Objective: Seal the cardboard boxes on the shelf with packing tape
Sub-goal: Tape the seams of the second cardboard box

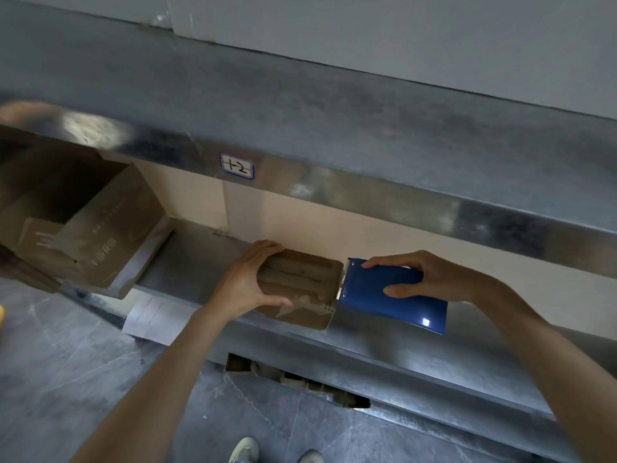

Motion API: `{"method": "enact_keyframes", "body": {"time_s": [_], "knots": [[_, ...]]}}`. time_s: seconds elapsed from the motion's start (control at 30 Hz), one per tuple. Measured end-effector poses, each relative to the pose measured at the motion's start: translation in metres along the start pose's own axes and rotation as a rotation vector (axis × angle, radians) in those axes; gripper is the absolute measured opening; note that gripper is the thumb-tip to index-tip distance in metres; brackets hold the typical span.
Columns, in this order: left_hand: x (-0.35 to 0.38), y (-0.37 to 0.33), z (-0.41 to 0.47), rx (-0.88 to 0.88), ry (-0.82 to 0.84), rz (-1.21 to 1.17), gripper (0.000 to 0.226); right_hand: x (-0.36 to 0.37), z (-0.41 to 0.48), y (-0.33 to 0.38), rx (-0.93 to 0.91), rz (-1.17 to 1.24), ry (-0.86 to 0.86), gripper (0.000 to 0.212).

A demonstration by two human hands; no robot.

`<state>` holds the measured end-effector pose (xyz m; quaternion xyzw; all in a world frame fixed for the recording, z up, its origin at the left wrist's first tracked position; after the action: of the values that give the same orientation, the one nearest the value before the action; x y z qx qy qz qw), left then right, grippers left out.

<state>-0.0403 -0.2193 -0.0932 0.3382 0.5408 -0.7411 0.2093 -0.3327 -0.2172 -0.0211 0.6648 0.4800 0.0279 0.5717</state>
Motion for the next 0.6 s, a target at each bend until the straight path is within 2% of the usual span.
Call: {"method": "enact_keyframes", "body": {"time_s": [0.6], "knots": [[0.003,-0.002,0.002,0.023,-0.009,-0.011,0.102,-0.021,-0.033,-0.041,0.094,-0.020,-0.050,0.042]]}}
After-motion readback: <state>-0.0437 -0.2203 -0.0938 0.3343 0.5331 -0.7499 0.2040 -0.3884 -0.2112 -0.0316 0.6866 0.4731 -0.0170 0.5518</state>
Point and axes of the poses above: each hand's wrist, its own z-axis towards the middle knuckle, its own x-axis out of the palm, y = z × x, the point moved 7 cm from there along z, towards the middle knuckle, and after that the axes turned 1 degree about -y, right-handed, at the moved point
